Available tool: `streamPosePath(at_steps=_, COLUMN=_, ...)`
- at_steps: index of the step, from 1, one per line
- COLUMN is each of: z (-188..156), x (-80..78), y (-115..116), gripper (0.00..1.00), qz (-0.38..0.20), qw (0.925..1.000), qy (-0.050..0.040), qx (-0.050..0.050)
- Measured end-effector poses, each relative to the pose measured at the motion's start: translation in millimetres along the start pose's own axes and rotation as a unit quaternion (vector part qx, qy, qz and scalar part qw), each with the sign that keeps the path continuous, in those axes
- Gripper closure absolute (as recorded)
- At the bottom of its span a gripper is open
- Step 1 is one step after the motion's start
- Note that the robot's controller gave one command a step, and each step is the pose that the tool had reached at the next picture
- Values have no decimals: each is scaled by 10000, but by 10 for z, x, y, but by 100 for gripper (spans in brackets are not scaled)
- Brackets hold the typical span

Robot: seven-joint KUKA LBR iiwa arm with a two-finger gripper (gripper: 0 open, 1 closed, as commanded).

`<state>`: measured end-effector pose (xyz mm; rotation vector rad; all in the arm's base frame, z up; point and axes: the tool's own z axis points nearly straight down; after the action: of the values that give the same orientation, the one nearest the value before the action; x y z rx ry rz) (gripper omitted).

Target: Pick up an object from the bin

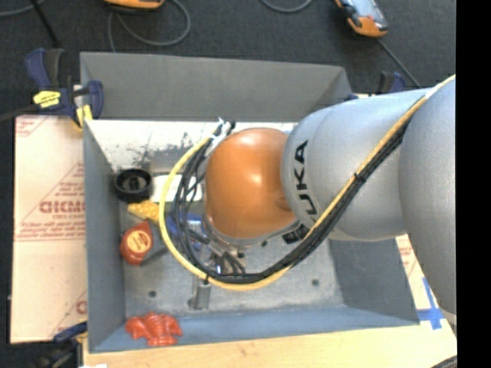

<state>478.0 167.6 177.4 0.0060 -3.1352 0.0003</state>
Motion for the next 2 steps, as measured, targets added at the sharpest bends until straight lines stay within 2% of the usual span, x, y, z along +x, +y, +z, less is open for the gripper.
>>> streamPosePath(at_steps=1, z=-40, x=-20, y=-8, gripper=0, qz=20, qw=10000, qy=-38, qx=-8)
streamPosePath(at_steps=2, z=398, x=-334, y=244, gripper=0, qz=-678, qw=9977, qy=-74, qx=-7)
